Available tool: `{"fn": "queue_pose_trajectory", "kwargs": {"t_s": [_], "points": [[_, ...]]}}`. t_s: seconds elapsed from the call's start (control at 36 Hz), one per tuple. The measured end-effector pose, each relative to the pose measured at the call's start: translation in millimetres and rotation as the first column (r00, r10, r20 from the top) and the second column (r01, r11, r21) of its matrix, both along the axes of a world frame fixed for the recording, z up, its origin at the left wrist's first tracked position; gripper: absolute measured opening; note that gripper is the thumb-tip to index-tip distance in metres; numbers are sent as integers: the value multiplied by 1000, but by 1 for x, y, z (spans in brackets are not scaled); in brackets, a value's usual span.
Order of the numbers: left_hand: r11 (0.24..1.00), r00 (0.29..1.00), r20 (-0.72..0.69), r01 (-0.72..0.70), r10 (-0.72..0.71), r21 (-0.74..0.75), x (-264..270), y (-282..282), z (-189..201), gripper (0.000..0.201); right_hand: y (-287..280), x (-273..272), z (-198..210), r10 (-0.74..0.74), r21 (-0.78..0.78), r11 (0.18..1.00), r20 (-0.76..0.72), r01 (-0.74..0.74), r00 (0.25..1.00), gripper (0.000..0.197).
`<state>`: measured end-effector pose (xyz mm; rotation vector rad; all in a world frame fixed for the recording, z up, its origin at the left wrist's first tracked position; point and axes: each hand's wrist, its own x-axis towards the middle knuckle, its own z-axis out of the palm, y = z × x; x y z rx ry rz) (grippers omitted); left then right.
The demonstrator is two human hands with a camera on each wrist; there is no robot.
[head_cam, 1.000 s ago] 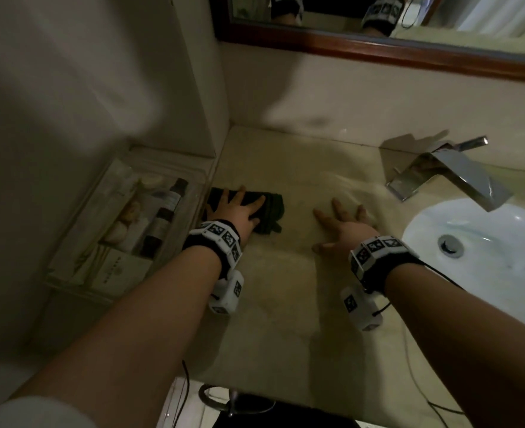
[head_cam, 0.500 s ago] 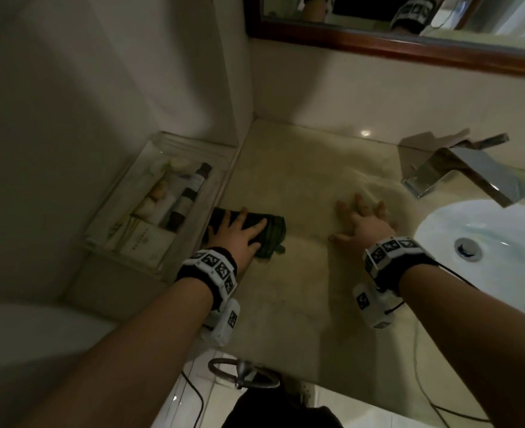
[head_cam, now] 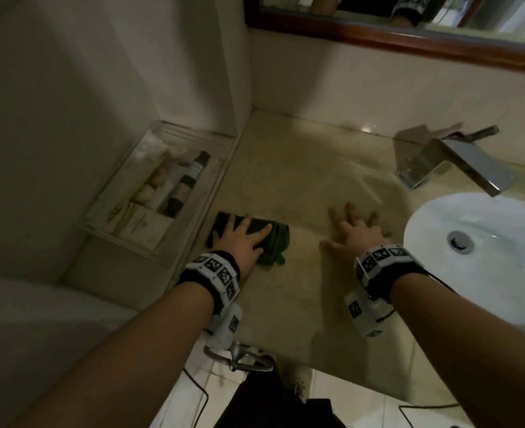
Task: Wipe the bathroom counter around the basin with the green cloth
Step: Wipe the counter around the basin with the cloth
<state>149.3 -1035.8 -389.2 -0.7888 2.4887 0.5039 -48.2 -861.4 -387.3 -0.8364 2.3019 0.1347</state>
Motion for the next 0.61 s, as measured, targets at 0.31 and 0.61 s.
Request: {"fn": "queue_pose_trajectory", "kwargs": {"t_s": [0.31,0.61], "points": [[996,996,12,-91,91,3,-66,-30,-1,55,0,-6,5,25,4,1000,16,-25,1000,81],[999,999,-43,26,-27,-26,-86,33,-2,55,12,-23,9,-36,-79,996,49,40,998,94]]}}
